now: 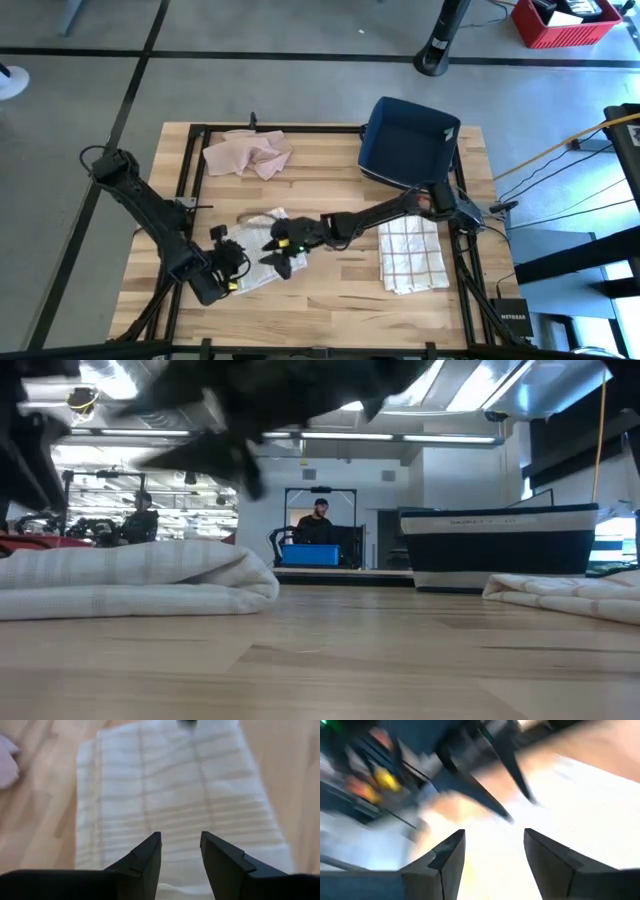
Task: Fold towel
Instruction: Fold the white with grey-stripe towel
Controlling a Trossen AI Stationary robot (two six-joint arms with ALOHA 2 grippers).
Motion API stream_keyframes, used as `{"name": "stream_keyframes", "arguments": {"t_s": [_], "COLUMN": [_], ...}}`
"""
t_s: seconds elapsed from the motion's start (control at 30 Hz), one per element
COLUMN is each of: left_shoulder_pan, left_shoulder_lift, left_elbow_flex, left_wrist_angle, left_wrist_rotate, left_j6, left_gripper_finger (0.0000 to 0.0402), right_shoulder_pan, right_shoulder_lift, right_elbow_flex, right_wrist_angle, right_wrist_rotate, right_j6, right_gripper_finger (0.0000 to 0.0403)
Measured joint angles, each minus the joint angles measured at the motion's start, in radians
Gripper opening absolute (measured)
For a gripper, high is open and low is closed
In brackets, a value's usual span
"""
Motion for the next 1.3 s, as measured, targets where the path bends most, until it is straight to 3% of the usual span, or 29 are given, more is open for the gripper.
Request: {"name": "stream_keyframes", "arguments": {"t_s": [0.1,0.17,0.23,0.4,0.7,0.8,0.9,1.07,1.3], "left_shoulder_pan": [0.031,0.058,0.08,0.102,0.107,0.109,0.119,0.162,0.308], "left_shoulder_lift": [0.0,0.0,0.0,-0.001,-0.006,-0.026,-0.055,-0.049,-0.01], "left_elbow_flex": [-0.082,-0.129,-0.155,-0.179,-0.171,-0.134,-0.096,-0.104,-0.192], "left_wrist_angle": [0.114,0.2,0.237,0.238,0.225,0.19,0.212,0.293,0.309], "left_wrist_rotate": [0.042,0.106,0.178,0.323,0.357,0.382,0.307,-0.102,-0.134], "left_j6": [0.026,0.056,0.08,0.075,0.069,0.076,0.118,0.231,0.215], "left_gripper_finger": [0.013,0.013,0.013,0.013,0.013,0.013,0.013,0.013,0.013], "right_shoulder_pan": [0.026,0.04,0.043,0.038,0.04,0.042,0.051,0.081,0.08], "right_shoulder_lift": [-0.024,-0.02,0.001,0.058,0.057,0.038,0.035,0.106,0.147], "right_elbow_flex": [0.0,0.0,0.0,-0.002,0.023,0.077,0.118,0.115,0.118], "right_wrist_angle": [-0.202,-0.26,-0.266,-0.332,-0.478,-0.506,-0.439,-0.351,-0.408], "right_wrist_rotate": [0.208,0.351,0.427,0.41,0.395,0.316,0.263,0.289,0.291], "right_j6": [-0.137,-0.19,-0.213,-0.291,-0.37,-0.341,-0.294,-0.291,-0.272], "right_gripper_finger": [0.0198,0.0198,0.0198,0.0198,0.0198,0.0198,0.0198,0.0198,0.0198]}}
